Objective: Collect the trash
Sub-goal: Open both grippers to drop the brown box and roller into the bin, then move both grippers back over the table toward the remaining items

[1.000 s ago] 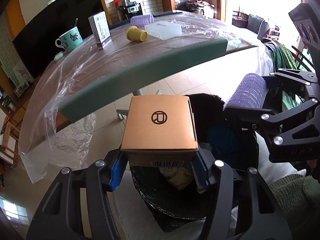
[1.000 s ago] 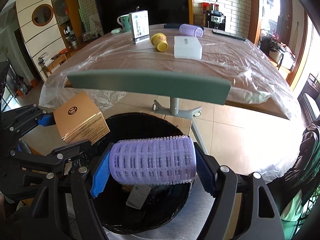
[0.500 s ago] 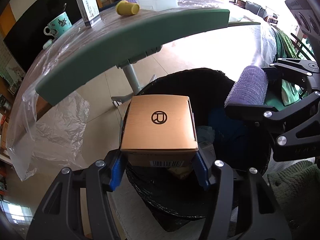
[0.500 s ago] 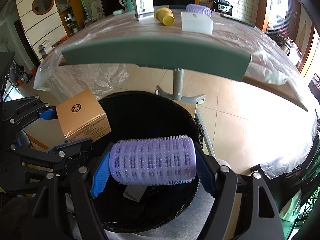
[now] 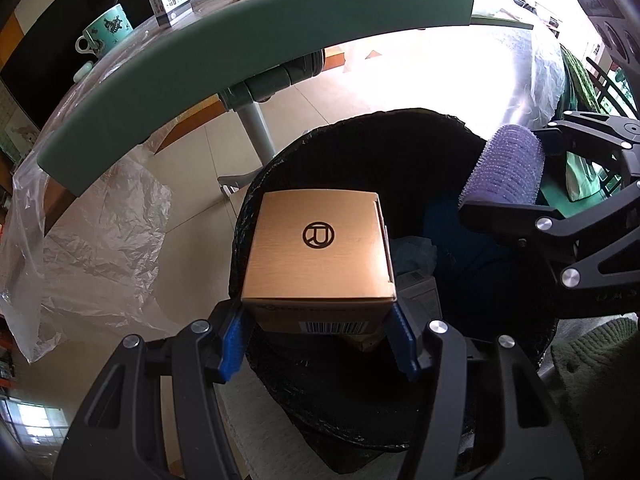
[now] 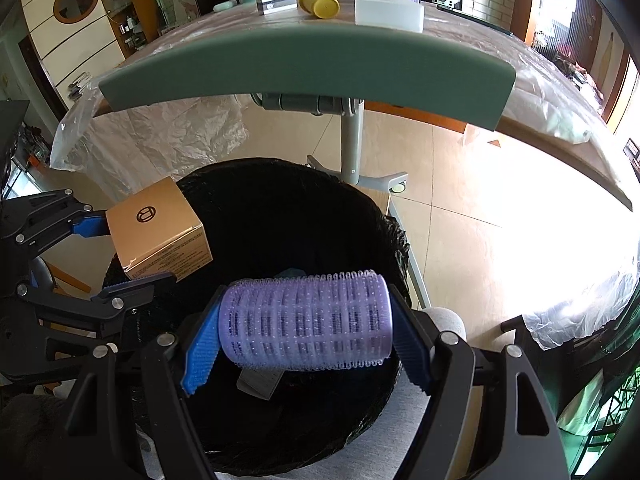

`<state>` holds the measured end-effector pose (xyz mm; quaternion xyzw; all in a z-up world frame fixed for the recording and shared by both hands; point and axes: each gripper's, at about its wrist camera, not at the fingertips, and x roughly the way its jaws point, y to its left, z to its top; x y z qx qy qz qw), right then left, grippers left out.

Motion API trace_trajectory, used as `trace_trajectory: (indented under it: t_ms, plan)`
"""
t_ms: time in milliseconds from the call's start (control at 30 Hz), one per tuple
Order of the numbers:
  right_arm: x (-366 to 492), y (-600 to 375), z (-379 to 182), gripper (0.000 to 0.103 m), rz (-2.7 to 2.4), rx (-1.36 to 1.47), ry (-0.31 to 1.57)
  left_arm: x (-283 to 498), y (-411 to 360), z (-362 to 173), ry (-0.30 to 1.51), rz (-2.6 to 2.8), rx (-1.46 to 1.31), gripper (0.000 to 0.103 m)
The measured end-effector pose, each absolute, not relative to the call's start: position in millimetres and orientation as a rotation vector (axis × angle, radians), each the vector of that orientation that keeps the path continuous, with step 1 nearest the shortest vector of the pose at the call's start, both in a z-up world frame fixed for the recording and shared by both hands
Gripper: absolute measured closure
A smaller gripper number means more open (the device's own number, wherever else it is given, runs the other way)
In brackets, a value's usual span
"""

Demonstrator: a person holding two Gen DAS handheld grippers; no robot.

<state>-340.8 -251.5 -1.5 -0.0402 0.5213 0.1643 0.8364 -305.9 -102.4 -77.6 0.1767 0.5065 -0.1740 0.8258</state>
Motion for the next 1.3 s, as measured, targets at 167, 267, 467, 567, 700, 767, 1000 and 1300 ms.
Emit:
trace_trajectory:
  t_ms: [167,267,467,567,700,767,1000,1300]
  plan:
    - [-341.1,-252.3,-4.7,0.029,0.342,-0.084,1.112,-305.0,-103.3,-81.4,1.082,-0.369,0.381,0.044]
    - [-341.2,-253.1,-7.2,0.029,0.339,-0.083,1.119,-304.3,-104.0,-83.1,1.084,-0.367,0.385,0.044]
    - [-343.9,-257.0,-1.4,0.019,0.3,-0.093,1.094,-311.0,-107.1,-74.0,1.017,-0.372,0.411,0.017]
    - [-348.1,-260.1,11.2,0.017,0.288,-0.102,1.049,-311.4,-102.9,-68.0,1.004,-0.356,0.395,0.017]
    - [-355.4,-266.4,38.3,0.016,0.286,-0.096,0.968,-314.3,-94.7,-48.8,0.978,-0.356,0.344,0.017]
    - [-358.4,-272.4,60.3,0.015,0.287,-0.085,0.899,-317.2,-88.9,-34.2,0.942,-0.362,0.324,0.017]
    - [-358.6,-296.1,135.7,0.004,0.261,0.012,0.616,-331.7,-70.8,50.3,0.652,-0.358,0.239,0.002]
    - [-291.4,-289.7,157.1,0.004,0.242,-0.035,0.625,-261.5,-64.1,81.0,0.638,-0.292,0.21,0.002]
